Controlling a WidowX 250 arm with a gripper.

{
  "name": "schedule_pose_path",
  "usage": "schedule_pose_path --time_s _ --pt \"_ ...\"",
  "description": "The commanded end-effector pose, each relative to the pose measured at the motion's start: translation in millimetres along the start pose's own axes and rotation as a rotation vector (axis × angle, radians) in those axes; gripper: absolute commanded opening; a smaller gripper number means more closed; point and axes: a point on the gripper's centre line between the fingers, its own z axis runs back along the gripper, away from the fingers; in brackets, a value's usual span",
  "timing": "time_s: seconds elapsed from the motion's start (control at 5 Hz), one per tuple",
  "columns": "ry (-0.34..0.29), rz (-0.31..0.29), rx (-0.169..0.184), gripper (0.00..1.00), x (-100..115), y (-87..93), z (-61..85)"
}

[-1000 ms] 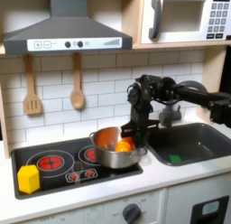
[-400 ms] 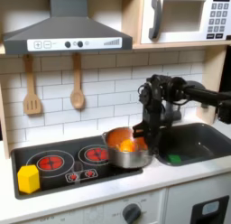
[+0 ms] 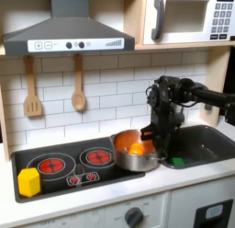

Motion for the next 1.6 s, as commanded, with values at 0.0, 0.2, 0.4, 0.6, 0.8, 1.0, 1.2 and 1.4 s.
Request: schedule_pose_path --time_s 0.0,0.2,0.4,0.6,0.8,1.0,1.2,1.4 --pt "0.007 -0.009 -0.008 0.00 -0.6 -5.1 -1.4" --pt "0.005 -0.015 -0.002 0.00 0.0 -3.8 1.0" --pt "0.001 -0.021 0.002 1.00 -0.7 -5.7 4.3" --pt "-0.018 0.005 -0.004 1.00 1.4 -4.1 13.8" --pt "-0.044 0.013 0.004 1.00 7.6 -1.6 22.3" --pt "-0.091 0.014 0.006 1.00 13.2 -2.9 43.5" --pt "-0.131 0.088 0.033 1.00 16.4 11.2 61.1" --pt "-0.156 0.177 0.066 1.00 14.3 30.6 77.0"
